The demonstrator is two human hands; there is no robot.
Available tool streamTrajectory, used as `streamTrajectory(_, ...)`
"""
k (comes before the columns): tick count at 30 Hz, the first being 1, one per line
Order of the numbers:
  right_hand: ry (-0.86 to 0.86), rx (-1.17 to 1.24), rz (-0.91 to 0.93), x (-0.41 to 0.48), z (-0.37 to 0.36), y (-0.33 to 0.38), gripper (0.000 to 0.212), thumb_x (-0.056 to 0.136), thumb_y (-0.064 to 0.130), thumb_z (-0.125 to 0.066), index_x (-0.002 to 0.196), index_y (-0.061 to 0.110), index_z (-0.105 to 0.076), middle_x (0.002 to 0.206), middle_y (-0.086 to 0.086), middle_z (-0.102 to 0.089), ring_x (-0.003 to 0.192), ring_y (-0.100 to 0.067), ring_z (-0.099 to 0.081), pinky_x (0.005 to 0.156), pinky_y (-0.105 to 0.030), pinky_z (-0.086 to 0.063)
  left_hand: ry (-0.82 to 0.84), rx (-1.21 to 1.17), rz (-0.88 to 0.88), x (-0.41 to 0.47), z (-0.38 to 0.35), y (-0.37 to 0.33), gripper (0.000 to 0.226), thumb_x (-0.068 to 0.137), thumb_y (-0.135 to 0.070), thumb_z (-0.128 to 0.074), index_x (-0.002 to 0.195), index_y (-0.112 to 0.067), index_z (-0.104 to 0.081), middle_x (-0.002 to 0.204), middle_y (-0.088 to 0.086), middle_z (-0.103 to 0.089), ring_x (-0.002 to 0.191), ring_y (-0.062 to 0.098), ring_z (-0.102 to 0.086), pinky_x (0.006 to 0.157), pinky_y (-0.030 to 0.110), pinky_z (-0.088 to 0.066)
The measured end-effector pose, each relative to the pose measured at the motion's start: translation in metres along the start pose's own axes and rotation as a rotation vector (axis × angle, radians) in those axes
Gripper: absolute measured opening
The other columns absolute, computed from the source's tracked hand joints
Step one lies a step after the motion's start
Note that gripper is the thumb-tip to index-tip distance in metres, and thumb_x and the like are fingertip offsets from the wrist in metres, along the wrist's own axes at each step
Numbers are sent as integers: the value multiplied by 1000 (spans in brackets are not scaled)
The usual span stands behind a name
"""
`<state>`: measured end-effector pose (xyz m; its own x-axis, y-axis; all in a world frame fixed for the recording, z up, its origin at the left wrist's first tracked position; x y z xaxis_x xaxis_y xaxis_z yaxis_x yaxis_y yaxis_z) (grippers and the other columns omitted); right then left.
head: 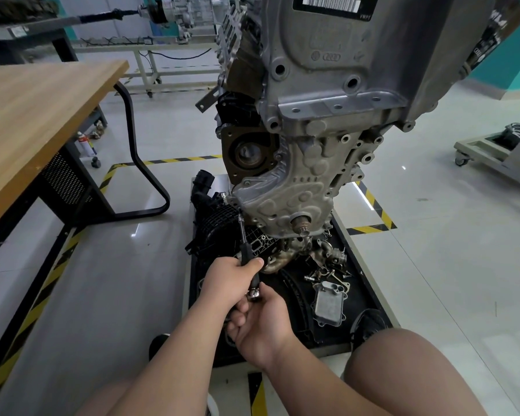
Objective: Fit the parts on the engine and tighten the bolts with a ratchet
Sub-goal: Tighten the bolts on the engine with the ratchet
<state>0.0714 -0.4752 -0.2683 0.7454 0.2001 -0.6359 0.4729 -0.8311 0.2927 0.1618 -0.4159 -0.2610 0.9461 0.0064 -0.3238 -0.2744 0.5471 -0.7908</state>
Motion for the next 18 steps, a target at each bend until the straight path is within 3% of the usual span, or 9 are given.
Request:
streamTrajectory(5, 1, 78, -57, -3, -2, -3, 60, 101, 45, -31, 59, 11, -58, 50, 4, -35, 37, -10, -31, 43, -22, -35, -16, 49, -23, -1, 2, -4, 48, 82, -58, -63, 56, -17, -59, 38, -8, -54, 31, 1, -49, 44, 21, -33)
streamTrajectory(10, -29, 166, -78, -3, -1, -1, 57, 100, 41, -35, 58, 10, -57, 46, 5, -35, 33, -10, -30, 39, -20, -34, -4, 39, -51, -1, 2, -6, 50, 88, -51, -59, 50, -20, -55, 37, -13, -51, 34, -3, -47, 48, 24, -32)
streamTrajectory(18, -31, 95, -78, -1, 0, -3, 63, 100, 44, -33, 57, 7, -60, 48, 3, -36, 35, -11, -32, 42, -21, -36, 12, 38, -38, -2, 6, -3, 46, 88, -51, -59, 57, -18, -62, 38, -10, -51, 41, 5, -49, 50, 25, -36)
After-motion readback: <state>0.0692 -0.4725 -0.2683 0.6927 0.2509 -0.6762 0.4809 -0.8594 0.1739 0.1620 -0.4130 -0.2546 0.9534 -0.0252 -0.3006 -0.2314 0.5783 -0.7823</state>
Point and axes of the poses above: each hand's wrist, its own x-axis towards the middle knuckle, its own z-axis out of the back of the hand, y = z × x, the point moved 6 cm from there along x, towards the middle knuckle
